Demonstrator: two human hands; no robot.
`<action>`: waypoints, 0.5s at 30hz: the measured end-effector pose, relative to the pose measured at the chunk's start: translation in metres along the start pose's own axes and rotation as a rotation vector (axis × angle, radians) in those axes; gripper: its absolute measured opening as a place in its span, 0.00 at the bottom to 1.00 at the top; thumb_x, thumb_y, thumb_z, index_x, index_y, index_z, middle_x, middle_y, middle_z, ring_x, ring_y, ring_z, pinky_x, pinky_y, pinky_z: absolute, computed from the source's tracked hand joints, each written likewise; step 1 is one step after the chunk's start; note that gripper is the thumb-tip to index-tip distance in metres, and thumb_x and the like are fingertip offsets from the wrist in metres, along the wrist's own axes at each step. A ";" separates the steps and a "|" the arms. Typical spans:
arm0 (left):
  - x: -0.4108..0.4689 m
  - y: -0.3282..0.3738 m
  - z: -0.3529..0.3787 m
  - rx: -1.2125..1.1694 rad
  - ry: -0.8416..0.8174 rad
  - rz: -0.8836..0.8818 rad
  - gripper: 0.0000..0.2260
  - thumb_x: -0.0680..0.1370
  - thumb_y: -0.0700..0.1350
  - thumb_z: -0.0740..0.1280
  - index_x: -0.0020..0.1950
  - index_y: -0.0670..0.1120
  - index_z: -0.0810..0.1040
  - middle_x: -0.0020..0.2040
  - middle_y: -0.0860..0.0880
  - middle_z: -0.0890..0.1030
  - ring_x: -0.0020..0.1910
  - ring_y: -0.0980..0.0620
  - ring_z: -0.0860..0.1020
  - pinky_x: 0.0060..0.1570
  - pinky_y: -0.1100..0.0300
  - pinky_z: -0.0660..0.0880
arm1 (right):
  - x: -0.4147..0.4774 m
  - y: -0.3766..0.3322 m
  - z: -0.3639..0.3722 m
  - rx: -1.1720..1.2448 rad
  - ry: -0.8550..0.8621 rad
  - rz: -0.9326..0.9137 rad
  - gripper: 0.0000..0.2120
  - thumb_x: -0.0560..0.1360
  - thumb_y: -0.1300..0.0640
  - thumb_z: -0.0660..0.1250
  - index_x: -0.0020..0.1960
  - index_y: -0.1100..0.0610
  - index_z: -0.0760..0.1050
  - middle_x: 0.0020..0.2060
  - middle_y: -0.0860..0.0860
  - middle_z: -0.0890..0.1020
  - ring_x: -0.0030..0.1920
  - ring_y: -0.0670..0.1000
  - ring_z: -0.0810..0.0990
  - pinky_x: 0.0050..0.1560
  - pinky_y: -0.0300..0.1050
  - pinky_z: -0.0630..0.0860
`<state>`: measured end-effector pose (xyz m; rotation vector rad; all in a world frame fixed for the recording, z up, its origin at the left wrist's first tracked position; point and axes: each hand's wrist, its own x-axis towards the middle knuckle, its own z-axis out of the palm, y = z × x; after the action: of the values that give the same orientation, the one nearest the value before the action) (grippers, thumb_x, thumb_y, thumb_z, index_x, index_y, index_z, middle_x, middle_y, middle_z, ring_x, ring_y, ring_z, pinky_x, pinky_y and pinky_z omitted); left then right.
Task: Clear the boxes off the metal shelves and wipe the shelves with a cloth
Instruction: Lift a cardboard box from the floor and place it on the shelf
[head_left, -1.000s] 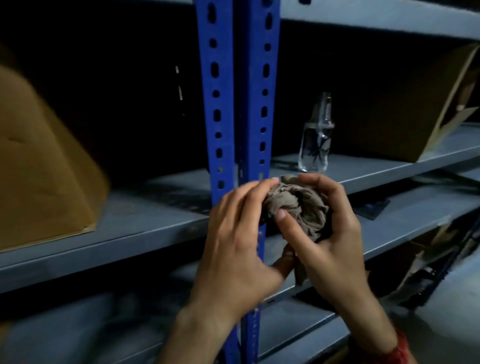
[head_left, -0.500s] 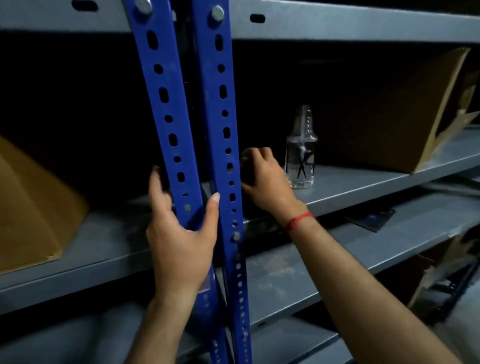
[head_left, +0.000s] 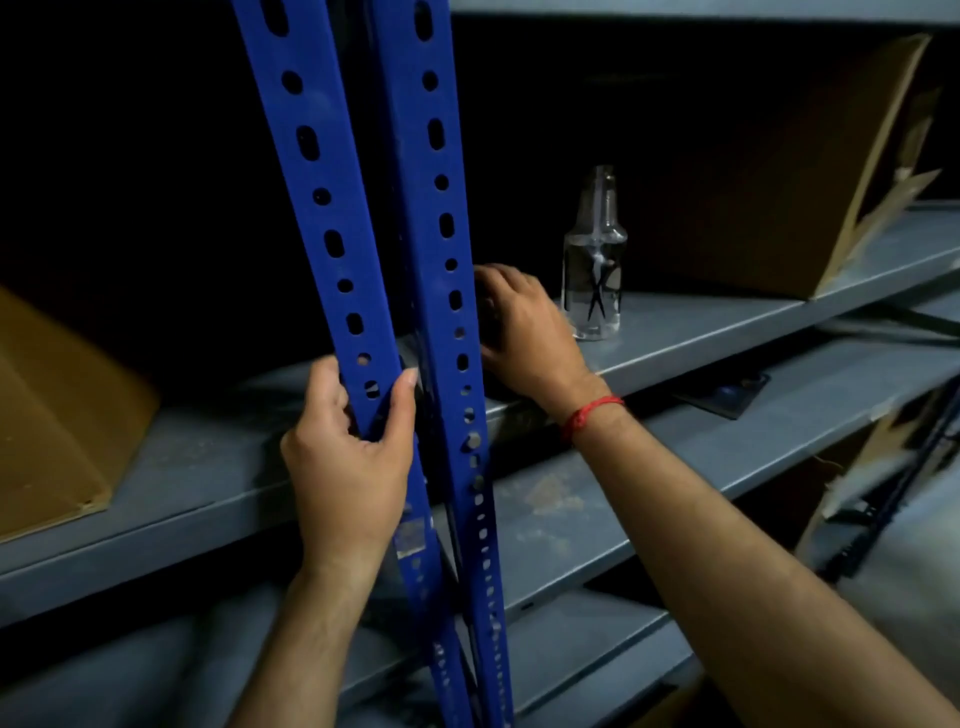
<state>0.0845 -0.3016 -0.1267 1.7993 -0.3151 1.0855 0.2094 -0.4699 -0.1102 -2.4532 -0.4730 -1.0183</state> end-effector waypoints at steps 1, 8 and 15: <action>-0.001 -0.002 -0.001 0.001 -0.007 0.007 0.08 0.79 0.46 0.71 0.54 0.52 0.73 0.42 0.63 0.80 0.40 0.63 0.82 0.38 0.64 0.80 | -0.007 -0.003 -0.007 -0.002 0.074 -0.014 0.26 0.75 0.49 0.71 0.70 0.56 0.72 0.65 0.53 0.77 0.65 0.55 0.74 0.62 0.45 0.72; -0.013 -0.010 0.000 -0.226 -0.049 -0.023 0.26 0.79 0.44 0.71 0.72 0.37 0.65 0.63 0.49 0.80 0.61 0.53 0.80 0.58 0.46 0.79 | -0.095 -0.020 -0.058 0.101 0.364 0.160 0.14 0.76 0.55 0.69 0.60 0.57 0.78 0.55 0.48 0.82 0.56 0.49 0.79 0.57 0.41 0.75; -0.081 -0.004 0.014 -0.029 -0.071 0.353 0.25 0.76 0.37 0.71 0.69 0.31 0.67 0.70 0.25 0.64 0.73 0.28 0.64 0.73 0.38 0.62 | -0.225 -0.006 -0.054 0.127 0.478 0.487 0.09 0.78 0.55 0.69 0.56 0.57 0.78 0.51 0.48 0.82 0.54 0.48 0.81 0.52 0.50 0.79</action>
<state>0.0483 -0.3317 -0.1948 1.7998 -0.7079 1.2520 0.0241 -0.5244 -0.2380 -1.9695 0.2017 -1.2471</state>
